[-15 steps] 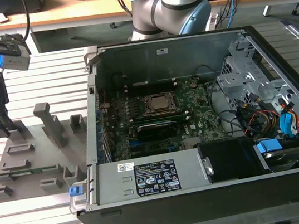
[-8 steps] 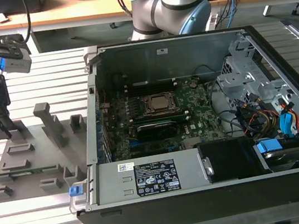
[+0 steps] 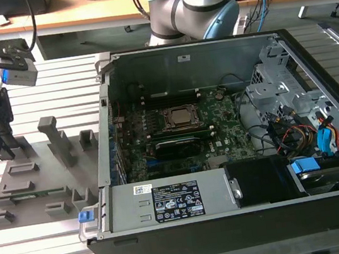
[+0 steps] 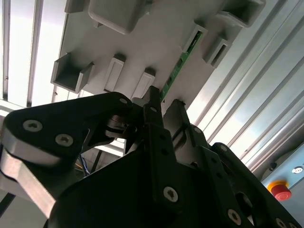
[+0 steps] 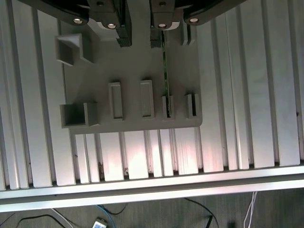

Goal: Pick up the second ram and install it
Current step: 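Pick up the second ram and move it above second insertion slot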

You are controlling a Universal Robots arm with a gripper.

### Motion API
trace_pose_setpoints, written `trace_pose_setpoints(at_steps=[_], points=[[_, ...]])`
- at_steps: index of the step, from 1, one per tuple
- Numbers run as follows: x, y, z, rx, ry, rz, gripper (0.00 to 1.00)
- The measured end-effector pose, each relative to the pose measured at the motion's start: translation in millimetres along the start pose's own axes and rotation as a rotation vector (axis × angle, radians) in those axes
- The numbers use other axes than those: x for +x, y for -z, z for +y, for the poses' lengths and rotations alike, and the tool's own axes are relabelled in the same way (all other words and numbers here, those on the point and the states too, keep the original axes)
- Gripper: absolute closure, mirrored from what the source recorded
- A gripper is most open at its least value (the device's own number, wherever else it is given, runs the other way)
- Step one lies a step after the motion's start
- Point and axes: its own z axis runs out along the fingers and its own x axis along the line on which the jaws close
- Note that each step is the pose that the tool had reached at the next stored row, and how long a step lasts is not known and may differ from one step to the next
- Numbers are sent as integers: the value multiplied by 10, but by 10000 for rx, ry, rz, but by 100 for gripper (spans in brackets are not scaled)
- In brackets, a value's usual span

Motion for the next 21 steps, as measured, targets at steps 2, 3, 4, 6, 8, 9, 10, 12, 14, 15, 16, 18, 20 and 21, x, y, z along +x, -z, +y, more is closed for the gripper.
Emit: trace_pose_setpoints(at_steps=[2,3,4,6,8,9,10,12,14,15,16,18,20,21], points=[[0,-18,-1,-1,0,0,70],[0,-28,-1,0,0,0,70],[1,-33,-2,0,0,0,70],[1,-48,-2,0,0,0,70],[1,-62,-3,-1,0,0,70],[1,-66,-3,0,0,0,70],[1,-73,-3,0,0,0,70],[1,-88,-4,0,0,-1,70],[2,-100,-5,-1,0,0,70],[2,-104,-5,-1,0,0,70],[2,-108,-5,0,0,0,70],[2,-123,-6,0,0,-1,70],[2,-145,-7,0,0,-1,70],[3,-155,-7,-1,0,0,70]])
